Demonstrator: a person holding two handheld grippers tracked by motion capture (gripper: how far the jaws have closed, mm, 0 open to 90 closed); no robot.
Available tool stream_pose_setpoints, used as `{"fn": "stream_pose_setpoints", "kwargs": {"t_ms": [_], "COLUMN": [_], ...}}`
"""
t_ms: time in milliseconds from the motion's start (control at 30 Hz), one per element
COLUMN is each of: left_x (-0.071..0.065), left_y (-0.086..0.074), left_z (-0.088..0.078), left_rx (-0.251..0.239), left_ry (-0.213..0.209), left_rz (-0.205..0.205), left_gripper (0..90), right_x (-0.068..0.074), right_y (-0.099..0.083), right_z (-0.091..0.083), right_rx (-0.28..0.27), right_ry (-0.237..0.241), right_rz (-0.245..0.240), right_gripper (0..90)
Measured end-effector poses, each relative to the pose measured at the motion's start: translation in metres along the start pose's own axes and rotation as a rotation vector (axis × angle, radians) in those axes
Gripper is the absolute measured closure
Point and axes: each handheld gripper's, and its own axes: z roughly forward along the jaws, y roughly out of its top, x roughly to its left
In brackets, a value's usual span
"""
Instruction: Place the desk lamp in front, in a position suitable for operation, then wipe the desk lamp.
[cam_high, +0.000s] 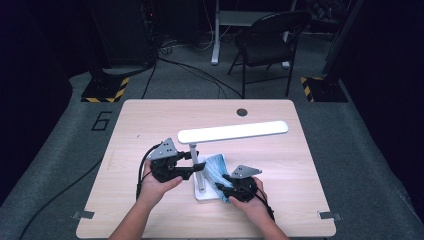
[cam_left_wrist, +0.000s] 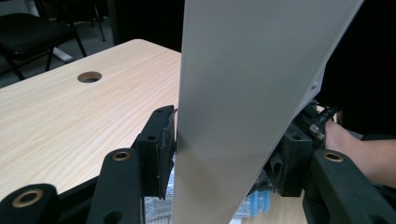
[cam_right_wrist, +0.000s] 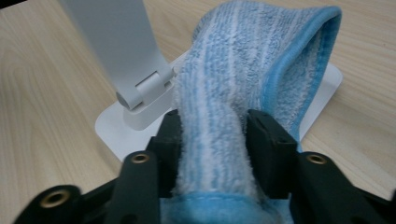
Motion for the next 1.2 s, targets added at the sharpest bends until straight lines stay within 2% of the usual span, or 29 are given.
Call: {"fn": "stream_pose_setpoints", "kwargs": {"t_ms": [67,100,167,267,300,433,533,800,867,900,967,1067,1100,1167,1200], "left_x": [0.000,-0.001,-0.001,-0.003,-0.003,-0.003,0.000,0.003,0.005,0.005,0.004,0.000,-0.002,-0.003,-0.003], "left_y": [0.000,0.000,0.000,0.000,0.000,0.000,0.001,-0.001,-0.001,-0.002,-0.001,0.000,-0.001,-0.001,-0.001], "left_z": [0.000,-0.001,-0.001,-0.003,-0.003,-0.004,-0.006,-0.012,-0.013,-0.013,-0.013,-0.011,-0.011,-0.011,-0.011], "left_rx": [-0.001,0.001,0.003,0.006,0.008,0.017,0.023,0.027,0.029,0.027,0.030,0.036,0.035,0.029,0.031], "left_ry": [0.002,0.012,0.012,0.015,0.016,0.002,-0.021,-0.047,-0.055,-0.057,-0.052,-0.018,-0.008,0.006,0.007], "left_rz": [-0.002,0.003,-0.003,-0.018,-0.013,-0.017,-0.017,-0.010,-0.008,-0.012,-0.007,0.005,0.006,0.001,0.001], "left_gripper": [51.3,51.5,51.7,51.7,51.7,51.6,51.1,51.0,51.0,50.9,50.9,51.7,51.9,52.2,52.2], "right_x": [0.002,0.004,0.006,0.007,0.007,0.008,0.011,0.015,0.017,0.019,0.024,0.027,0.026,0.025,0.024], "right_y": [0.000,0.001,0.001,0.002,0.003,0.004,0.004,0.007,0.008,0.009,0.008,0.006,0.005,0.004,0.004], "right_z": [-0.001,-0.002,-0.002,-0.003,-0.004,-0.004,-0.004,-0.005,-0.005,-0.004,-0.004,-0.002,-0.001,0.000,0.001], "right_rx": [0.006,0.010,0.022,0.025,0.017,0.020,0.019,0.012,0.010,0.013,0.029,0.056,0.062,0.064,0.069], "right_ry": [0.002,-0.009,-0.006,-0.002,-0.011,-0.004,0.015,0.062,0.109,0.121,0.098,0.055,0.047,0.051,0.049], "right_rz": [-0.014,-0.052,-0.038,-0.045,-0.026,-0.003,-0.010,-0.019,0.001,-0.022,-0.064,-0.124,-0.128,-0.087,-0.085], "right_gripper": [63.8,65.0,65.2,65.7,65.6,64.8,62.6,63.8,64.8,65.2,65.8,66.3,66.4,66.4,66.3]}}
